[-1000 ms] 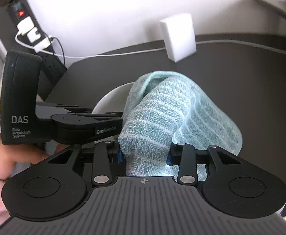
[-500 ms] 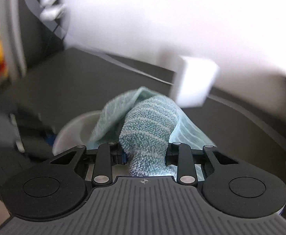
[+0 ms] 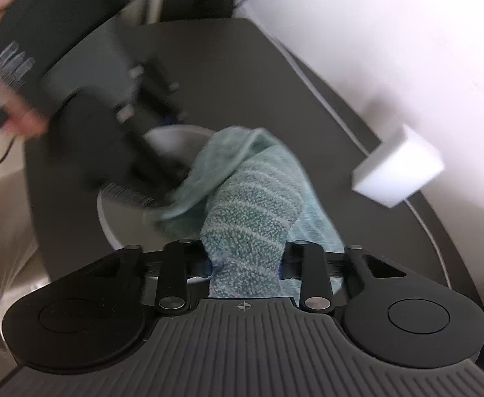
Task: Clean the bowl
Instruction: 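Scrub the towel against the bowl's inner wall with the right gripper while the left gripper holds the rim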
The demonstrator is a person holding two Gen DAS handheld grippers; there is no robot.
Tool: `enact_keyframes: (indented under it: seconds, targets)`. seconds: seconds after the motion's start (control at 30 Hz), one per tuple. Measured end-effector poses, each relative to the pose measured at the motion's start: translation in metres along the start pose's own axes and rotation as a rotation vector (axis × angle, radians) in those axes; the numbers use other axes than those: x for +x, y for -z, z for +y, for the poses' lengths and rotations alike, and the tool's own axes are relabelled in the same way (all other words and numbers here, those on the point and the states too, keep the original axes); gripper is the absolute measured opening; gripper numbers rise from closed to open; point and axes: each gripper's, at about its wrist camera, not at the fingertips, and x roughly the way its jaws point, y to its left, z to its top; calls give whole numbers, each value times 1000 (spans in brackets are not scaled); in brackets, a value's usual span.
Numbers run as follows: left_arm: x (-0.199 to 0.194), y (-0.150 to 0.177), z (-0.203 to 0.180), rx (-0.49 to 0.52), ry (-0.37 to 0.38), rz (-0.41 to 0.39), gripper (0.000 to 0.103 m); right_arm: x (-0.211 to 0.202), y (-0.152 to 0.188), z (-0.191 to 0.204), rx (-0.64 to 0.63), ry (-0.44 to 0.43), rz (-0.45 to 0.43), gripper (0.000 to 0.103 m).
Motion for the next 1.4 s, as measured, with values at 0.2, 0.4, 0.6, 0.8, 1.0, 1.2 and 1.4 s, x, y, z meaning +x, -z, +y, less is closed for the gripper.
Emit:
enact_keyframes:
  seconds: [0.2,0.4,0.6,0.8,1.0,1.2,1.4]
  targets:
    - [-3,4,1,-36,6,-5,21,17,-14,28,-194,111,-15,65]
    - [-6,6,-4,-86,-28,-14,23,18,-5,11,112,164,13,34]
    - [-7,4,-8,-90,-56,-17,24,-7,42,-23,727,-2,-12,34]
    - [-10,6,-10,-92,-75,-13,24,3,62,-12,886,-87,-23,36]
    - [-18,6,-8,-86,-42,-12,40,11,34,27,147,191,48,32]
    - [-7,-3,-6,-36,-12,-5,20,11,25,26,-143,58,85,35]
    - [0,-5,-4,-21,22,-1,20,21,-2,23,-121,45,37,59]
